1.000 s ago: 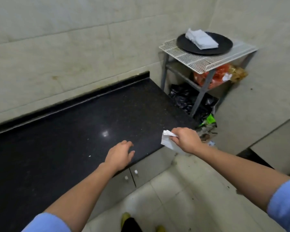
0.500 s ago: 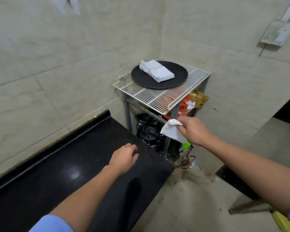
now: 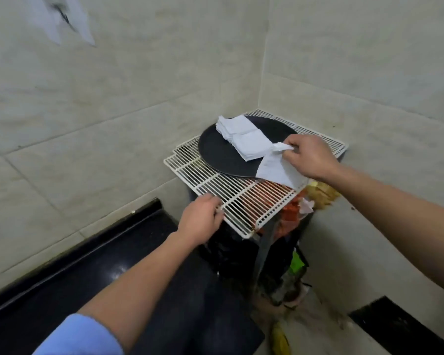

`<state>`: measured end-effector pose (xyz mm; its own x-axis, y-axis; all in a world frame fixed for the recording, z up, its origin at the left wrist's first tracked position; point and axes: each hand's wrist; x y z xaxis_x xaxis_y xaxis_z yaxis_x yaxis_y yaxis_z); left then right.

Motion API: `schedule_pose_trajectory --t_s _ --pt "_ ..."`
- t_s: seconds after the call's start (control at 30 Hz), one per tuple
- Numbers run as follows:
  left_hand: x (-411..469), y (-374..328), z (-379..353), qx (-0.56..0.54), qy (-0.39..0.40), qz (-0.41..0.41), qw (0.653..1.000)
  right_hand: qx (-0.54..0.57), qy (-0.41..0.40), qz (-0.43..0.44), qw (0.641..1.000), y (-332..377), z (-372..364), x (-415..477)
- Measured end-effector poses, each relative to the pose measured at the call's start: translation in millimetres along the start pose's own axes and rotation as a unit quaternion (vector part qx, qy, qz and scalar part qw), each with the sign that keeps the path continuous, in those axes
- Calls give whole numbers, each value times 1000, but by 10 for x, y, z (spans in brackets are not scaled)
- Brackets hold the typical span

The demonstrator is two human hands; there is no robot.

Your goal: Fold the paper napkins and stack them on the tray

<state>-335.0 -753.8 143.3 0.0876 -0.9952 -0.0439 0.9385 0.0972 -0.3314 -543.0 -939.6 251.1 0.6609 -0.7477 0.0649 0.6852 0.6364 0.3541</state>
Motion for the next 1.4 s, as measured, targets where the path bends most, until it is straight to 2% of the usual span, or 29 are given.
schedule_pose_trajectory --t_s 0.1,0.2,0.37,0.57,0.67,0.8,0.87,0.93,1.03,1.27,1.4 --pt "505 -70 8 19 -46 33 998 -4 34 49 998 -167 102 577" --pt "932 -223 13 40 -77 68 994 -28 112 100 988 -286 187 1131" --pt "1257 -386 -105 32 -71 160 984 -73 216 176 958 -341 152 1857" --pt "1211 -451 -187 6 -50 196 979 -100 275 199 935 -345 -210 2459" --pt "1199 -454 -190 1 -42 208 977 -65 268 184 944 -423 -446 2513" --pt "1201 -452 -222 -2 -37 218 975 -64 86 229 967 -561 -620 2270" --pt "1208 -453 -244 2 -39 222 974 -64 53 275 958 -596 -714 2121" --pt "1209 -456 -265 9 -41 221 974 -87 109 286 948 -645 -852 2016" --pt "1210 -462 -290 22 -48 215 975 -104 200 239 945 -749 -1023 1988" --pt "1229 -480 -277 21 -42 220 974 -106 224 228 942 -758 -1008 2016" --pt "1139 -490 -156 20 -33 218 975 -72 229 211 948 -659 -837 1938"
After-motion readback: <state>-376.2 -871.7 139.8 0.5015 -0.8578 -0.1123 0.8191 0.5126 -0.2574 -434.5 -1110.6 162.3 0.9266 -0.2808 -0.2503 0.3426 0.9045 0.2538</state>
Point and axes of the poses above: each hand's wrist, its own x-axis towards the middle knuckle, its own z-axis out of the back of the hand, y = z × x, and after that the axes turned 15 degrees about y, right-handed
